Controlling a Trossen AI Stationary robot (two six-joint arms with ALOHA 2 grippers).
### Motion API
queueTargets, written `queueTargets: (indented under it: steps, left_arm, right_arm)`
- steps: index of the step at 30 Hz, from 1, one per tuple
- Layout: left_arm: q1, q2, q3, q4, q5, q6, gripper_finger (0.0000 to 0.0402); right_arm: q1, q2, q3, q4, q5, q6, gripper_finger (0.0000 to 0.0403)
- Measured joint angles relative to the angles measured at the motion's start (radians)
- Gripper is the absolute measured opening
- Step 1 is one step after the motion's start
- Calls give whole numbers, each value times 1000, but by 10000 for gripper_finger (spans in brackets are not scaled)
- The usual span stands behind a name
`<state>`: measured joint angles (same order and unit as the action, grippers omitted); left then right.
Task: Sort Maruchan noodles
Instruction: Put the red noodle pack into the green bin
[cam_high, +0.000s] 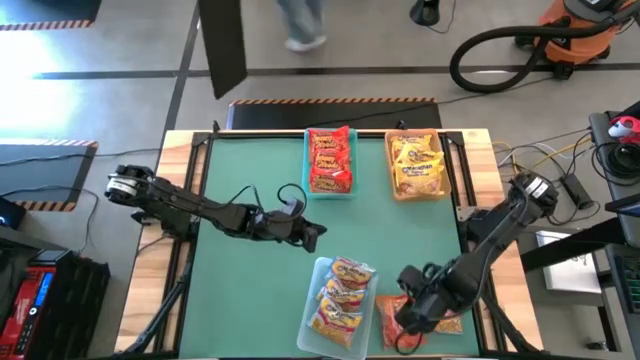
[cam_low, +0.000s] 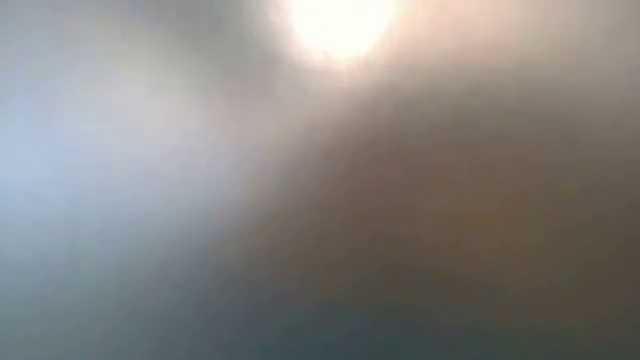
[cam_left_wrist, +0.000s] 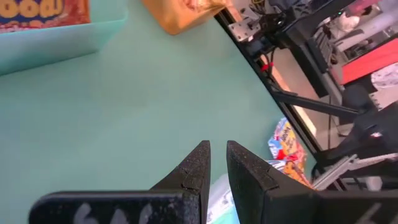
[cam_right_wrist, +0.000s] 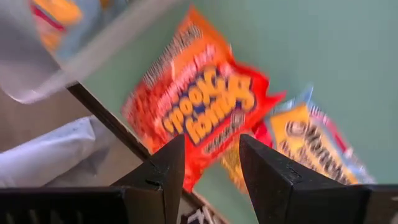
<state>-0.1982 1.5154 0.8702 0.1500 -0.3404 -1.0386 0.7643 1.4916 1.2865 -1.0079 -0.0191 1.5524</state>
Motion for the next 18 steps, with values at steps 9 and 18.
queueTargets:
  steps: [9, 18]
  left_arm:
    - [-5, 0, 47, -1, 11, 11, 36]
    - [-11, 0, 66, -3, 13, 35, 36]
  right_arm:
    - [44, 96, 0, 189, -67, 108, 139]
    - [50, 213, 0, 264, -66, 113, 139]
